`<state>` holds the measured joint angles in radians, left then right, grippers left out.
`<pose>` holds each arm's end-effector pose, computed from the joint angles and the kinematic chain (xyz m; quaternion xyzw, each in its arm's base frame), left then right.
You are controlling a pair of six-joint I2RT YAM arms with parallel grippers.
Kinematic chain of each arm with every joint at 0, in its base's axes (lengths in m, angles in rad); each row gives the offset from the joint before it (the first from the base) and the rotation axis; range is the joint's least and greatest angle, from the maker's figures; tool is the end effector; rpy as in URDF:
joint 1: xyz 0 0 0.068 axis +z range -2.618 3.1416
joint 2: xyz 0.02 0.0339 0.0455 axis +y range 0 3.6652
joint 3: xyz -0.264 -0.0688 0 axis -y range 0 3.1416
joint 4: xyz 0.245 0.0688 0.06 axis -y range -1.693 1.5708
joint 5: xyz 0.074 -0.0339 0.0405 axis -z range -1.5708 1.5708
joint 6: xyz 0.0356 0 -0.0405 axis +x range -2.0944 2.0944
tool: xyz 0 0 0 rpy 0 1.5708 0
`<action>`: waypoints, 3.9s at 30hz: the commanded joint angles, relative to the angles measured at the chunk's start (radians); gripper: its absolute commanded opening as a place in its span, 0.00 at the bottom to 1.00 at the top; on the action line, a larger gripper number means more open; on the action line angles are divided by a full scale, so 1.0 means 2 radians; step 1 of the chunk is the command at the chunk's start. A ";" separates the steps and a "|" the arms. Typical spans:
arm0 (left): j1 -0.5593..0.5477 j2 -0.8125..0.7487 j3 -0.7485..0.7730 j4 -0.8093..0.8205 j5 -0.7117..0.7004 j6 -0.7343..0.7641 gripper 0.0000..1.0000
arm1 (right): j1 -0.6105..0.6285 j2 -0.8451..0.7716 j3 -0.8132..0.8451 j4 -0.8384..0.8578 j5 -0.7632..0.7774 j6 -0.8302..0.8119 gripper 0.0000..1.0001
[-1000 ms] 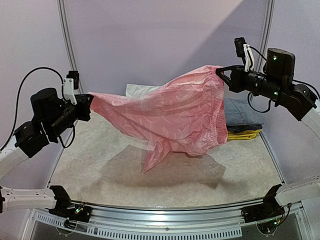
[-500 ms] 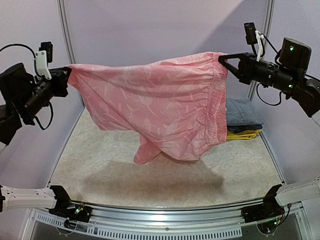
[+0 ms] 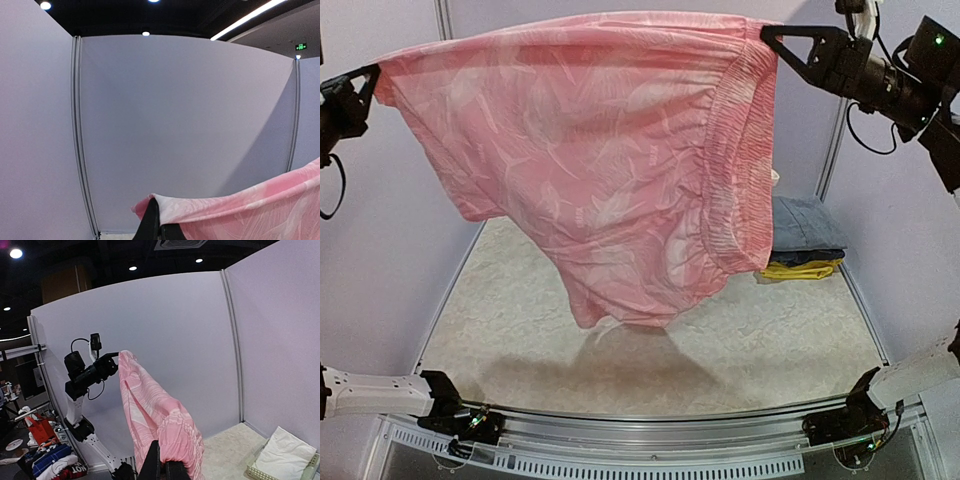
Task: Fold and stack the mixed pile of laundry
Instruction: Flatten out the crumpled shorts at the center of the board.
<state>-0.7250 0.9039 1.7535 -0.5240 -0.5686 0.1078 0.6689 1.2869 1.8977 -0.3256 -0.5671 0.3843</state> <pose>0.0666 -0.0334 0.5778 0.0180 0.6041 -0.0810 0.7926 0.1546 0.1466 0.5859 -0.3033 0.5379 0.5312 0.5801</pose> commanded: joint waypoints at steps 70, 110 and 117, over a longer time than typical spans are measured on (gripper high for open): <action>0.168 0.511 -0.131 0.009 0.162 -0.155 0.00 | -0.183 0.398 -0.169 -0.041 0.045 0.022 0.57; 0.168 0.465 -0.161 -0.015 0.153 -0.152 0.00 | -0.179 0.435 -0.008 -0.122 0.119 0.006 0.00; 0.168 0.495 -0.140 -0.025 0.135 -0.148 0.00 | -0.189 0.521 0.076 -0.121 0.144 0.023 0.02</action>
<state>-0.3923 1.8545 1.4338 -0.5499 -0.2695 -0.1944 0.3077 2.2047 1.9667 -0.5415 -0.3462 0.4160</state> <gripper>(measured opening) 0.007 0.017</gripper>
